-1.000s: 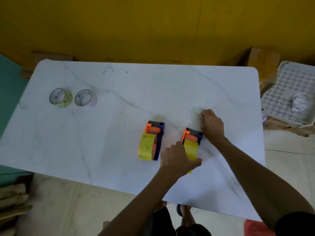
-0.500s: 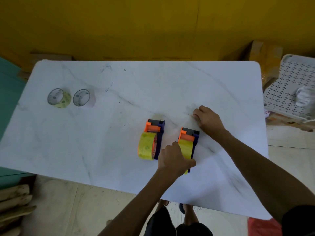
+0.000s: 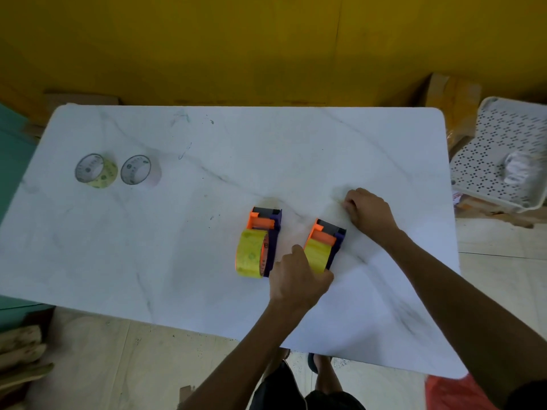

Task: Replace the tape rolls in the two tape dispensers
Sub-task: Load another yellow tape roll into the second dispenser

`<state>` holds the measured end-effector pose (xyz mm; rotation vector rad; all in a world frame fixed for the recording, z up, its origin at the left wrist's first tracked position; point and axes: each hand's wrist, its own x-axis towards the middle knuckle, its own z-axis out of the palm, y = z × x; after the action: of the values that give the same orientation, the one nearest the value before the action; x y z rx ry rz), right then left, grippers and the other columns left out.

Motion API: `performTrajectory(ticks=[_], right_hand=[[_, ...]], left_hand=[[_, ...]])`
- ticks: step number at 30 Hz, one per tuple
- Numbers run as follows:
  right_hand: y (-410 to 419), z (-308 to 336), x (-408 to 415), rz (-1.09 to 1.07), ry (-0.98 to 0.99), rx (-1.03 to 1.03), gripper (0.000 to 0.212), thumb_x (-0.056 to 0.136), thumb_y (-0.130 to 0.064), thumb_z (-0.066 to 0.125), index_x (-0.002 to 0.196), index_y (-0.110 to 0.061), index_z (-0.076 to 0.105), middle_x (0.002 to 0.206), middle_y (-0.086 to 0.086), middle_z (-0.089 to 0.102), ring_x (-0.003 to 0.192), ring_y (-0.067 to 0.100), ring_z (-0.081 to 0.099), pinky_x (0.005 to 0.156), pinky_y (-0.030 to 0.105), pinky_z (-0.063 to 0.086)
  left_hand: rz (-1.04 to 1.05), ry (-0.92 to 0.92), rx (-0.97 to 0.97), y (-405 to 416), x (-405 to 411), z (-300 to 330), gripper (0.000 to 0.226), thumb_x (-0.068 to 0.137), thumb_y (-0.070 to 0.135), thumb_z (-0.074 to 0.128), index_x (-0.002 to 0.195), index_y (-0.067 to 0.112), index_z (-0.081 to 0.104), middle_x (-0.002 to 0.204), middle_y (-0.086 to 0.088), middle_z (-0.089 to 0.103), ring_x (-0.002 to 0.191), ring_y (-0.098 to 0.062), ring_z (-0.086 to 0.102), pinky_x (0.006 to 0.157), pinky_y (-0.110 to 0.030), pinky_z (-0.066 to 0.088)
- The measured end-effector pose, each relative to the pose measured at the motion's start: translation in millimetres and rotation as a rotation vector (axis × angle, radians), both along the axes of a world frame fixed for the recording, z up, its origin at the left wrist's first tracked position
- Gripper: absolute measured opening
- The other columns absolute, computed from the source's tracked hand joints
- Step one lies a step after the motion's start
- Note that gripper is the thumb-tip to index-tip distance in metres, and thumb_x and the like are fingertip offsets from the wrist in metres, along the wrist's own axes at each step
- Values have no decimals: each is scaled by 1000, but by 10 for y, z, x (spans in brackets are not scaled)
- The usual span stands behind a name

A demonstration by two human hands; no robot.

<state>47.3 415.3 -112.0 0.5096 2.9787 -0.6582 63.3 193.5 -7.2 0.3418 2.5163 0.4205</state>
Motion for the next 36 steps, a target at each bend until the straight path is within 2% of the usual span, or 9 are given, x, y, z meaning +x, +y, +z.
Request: performTrajectory(ticks=[7, 11, 15, 17, 22, 28, 32, 34, 36], right_hand=[[46, 137, 49, -130, -77, -328, 18, 86, -19, 60, 70, -12, 61, 67, 2, 60, 65, 21, 55, 59, 29, 40], [10, 318, 69, -272, -188, -945, 15, 86, -2, 58, 74, -5, 66, 65, 9, 62, 60, 19, 58, 59, 27, 48], [-147, 313, 171, -477, -151, -1557, 20, 91, -4, 54, 110, -9, 61, 84, 8, 69, 70, 19, 64, 58, 23, 53], [-273, 308, 210, -560, -92, -1653, 24, 92, -8, 53, 114, -10, 62, 84, 4, 72, 69, 16, 66, 58, 24, 54], [-525, 249, 313, -741, -4, -1838, 29, 87, -30, 55, 100, -10, 71, 95, 9, 70, 85, 23, 66, 83, 35, 49], [-795, 285, 399, -730, -24, -1602, 62, 92, -64, 35, 108, -16, 71, 99, 5, 75, 89, 19, 70, 79, 34, 53], [-841, 399, 367, -803, -125, -1323, 76, 86, -74, 29, 107, -14, 70, 94, 8, 73, 81, 23, 68, 69, 35, 54], [-836, 480, 309, -712, -272, -1049, 95, 73, -87, 20, 92, -11, 72, 90, 13, 73, 81, 27, 69, 76, 38, 56], [-839, 581, 305, -580, -386, -780, 95, 72, -88, 14, 75, -9, 67, 81, 12, 69, 79, 27, 65, 75, 35, 51]], left_hand=[[84, -11, 193, -134, 7, -48, 44, 74, 48, 68, 96, 14, 51, 70, 3, 60, 61, -17, 61, 46, -32, 47], [133, 56, 301, -155, -14, 9, 39, 75, 46, 72, 88, 15, 52, 58, 8, 52, 47, -9, 51, 46, -35, 48], [131, 83, 345, -81, -81, 129, 38, 76, 44, 72, 86, 13, 52, 58, 9, 48, 49, -8, 47, 49, -34, 47], [147, 73, 341, -53, -100, 152, 36, 76, 40, 72, 86, 13, 52, 59, 8, 48, 49, -6, 46, 50, -33, 47], [266, 25, 335, 3, -94, 140, 31, 76, 33, 71, 87, 12, 50, 61, 10, 48, 50, -3, 45, 43, -22, 40], [317, -31, 274, 30, -70, 34, 49, 70, 52, 66, 91, 10, 55, 71, -2, 64, 60, -17, 63, 53, -34, 56], [281, -17, 232, 81, 7, 6, 57, 70, 59, 64, 93, 8, 55, 74, -3, 65, 65, -18, 64, 49, -30, 50], [265, -5, 212, 92, 11, -13, 57, 70, 60, 65, 93, 9, 55, 75, -3, 65, 65, -17, 64, 52, -34, 55], [237, 2, 175, 100, -9, -22, 58, 71, 60, 66, 93, 8, 55, 77, -3, 65, 67, -18, 64, 55, -34, 55]])
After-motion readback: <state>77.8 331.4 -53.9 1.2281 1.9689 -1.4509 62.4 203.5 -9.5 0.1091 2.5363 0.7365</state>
